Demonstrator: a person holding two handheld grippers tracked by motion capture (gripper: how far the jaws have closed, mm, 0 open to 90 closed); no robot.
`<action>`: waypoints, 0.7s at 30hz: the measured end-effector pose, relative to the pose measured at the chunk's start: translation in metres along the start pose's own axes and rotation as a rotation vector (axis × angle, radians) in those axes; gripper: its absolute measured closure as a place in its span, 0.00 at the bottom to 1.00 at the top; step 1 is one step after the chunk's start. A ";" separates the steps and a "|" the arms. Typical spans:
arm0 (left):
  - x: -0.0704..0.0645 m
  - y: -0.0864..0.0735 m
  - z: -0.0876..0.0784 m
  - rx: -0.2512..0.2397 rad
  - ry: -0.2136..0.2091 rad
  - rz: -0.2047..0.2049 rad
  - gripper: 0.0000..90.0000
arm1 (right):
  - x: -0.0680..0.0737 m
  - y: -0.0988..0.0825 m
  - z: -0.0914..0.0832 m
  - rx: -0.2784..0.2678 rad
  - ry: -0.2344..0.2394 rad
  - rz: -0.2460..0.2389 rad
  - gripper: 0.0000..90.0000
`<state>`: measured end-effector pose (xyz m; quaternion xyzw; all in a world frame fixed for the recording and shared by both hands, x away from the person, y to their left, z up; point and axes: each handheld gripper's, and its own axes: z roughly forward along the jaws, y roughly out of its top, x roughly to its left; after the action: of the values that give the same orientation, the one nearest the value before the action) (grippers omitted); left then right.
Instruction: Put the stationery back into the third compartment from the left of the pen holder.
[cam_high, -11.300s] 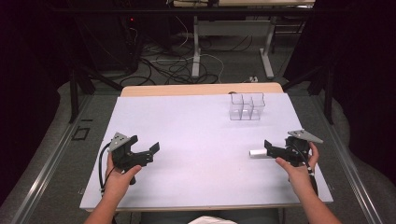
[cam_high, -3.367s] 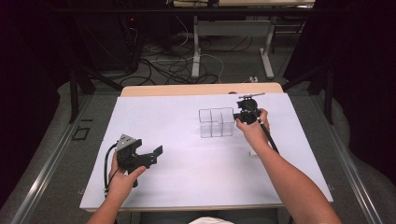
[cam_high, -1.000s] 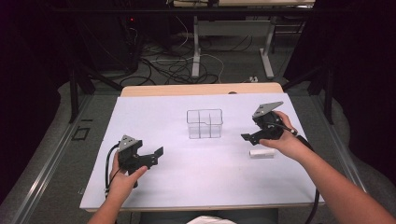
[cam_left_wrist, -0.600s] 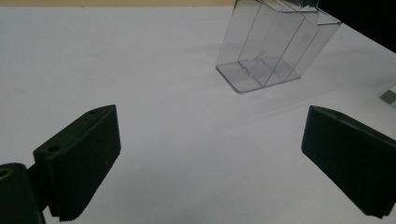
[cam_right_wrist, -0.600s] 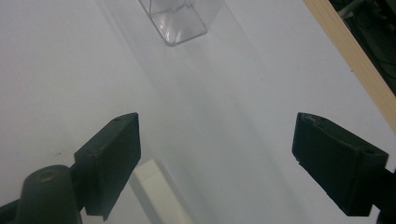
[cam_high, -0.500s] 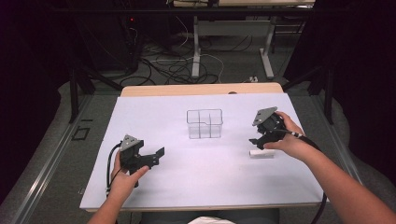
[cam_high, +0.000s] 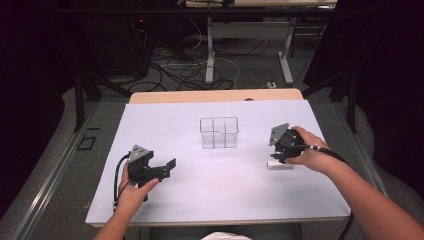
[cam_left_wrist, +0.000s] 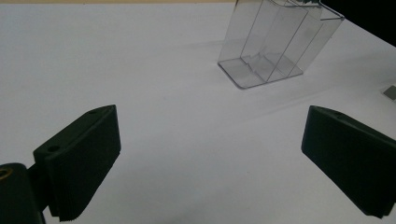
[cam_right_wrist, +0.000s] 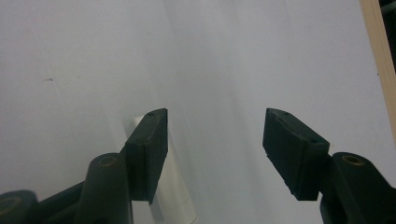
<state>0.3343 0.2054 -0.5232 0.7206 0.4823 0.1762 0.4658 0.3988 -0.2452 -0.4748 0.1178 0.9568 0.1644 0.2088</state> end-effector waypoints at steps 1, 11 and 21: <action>0.000 0.000 0.000 -0.001 0.000 -0.002 0.05 | 0.000 0.000 0.000 0.008 0.007 -0.010 0.44; -0.001 -0.001 -0.001 0.002 0.005 0.003 0.05 | 0.001 -0.010 0.005 0.063 0.065 -0.016 0.56; -0.003 -0.001 0.000 0.000 0.019 0.006 0.05 | 0.008 -0.019 0.009 0.133 0.112 -0.102 0.58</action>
<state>0.3326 0.2026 -0.5233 0.7205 0.4844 0.1845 0.4607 0.3928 -0.2575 -0.4921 0.0732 0.9805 0.0962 0.1550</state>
